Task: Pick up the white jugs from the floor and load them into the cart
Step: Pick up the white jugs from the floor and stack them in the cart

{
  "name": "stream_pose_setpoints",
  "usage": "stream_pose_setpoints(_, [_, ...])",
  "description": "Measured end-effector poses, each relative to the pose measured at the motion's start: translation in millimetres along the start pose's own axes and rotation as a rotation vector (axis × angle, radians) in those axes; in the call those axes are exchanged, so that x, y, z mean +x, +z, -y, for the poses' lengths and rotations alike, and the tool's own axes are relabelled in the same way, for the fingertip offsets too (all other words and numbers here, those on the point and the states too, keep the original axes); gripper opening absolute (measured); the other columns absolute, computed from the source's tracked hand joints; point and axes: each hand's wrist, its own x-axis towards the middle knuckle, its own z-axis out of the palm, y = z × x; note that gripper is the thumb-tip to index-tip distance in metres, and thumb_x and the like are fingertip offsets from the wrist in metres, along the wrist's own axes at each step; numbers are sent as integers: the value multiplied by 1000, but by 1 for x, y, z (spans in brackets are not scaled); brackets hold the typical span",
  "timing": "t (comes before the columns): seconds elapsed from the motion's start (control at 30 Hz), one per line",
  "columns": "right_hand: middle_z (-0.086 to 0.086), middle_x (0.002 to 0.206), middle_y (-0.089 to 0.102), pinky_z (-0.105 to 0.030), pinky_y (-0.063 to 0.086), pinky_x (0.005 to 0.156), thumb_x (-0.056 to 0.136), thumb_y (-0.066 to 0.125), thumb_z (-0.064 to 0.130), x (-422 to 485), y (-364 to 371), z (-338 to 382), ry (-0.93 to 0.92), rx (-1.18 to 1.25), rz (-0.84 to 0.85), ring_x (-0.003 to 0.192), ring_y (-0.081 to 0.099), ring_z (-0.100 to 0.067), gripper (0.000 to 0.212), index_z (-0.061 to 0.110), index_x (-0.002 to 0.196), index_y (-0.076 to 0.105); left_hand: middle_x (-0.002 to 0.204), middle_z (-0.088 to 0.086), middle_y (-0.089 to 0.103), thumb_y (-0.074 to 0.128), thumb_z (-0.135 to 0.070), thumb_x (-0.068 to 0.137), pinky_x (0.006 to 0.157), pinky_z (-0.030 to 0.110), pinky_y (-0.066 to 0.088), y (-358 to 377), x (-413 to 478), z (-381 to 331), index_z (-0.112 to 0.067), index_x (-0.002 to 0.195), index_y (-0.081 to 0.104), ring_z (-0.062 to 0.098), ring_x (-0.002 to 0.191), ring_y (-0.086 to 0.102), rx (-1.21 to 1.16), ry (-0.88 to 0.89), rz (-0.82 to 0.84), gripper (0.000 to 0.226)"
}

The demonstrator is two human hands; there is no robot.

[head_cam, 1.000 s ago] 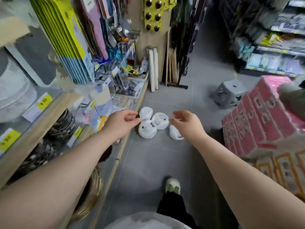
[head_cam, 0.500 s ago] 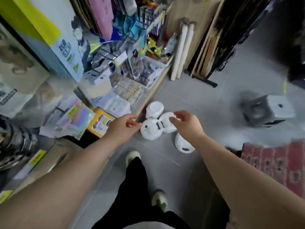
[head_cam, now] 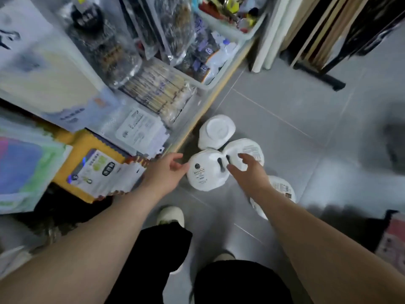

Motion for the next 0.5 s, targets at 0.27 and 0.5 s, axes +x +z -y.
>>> stream_pose_setpoints(0.27, [-7,149,41,-46,34,111,85,66,51,148,105,-91,3,-110,90,134,41,-30,80,21,150,31,112,-7,61,61,-37,92,84,29,42,116,136,98,-28,135,52,11,103,56,-25,-80,-48,45])
stream_pose_setpoints(0.5, [-9,162,7,-51,16,119,68,75,63,215,160,-122,-11,-171,121,149,9,-28,122,31,154,-5,152,2,39,49,-60,91,111,48,34,176,205,143,-36,149,31,26,138,38,-231,-195,39,65])
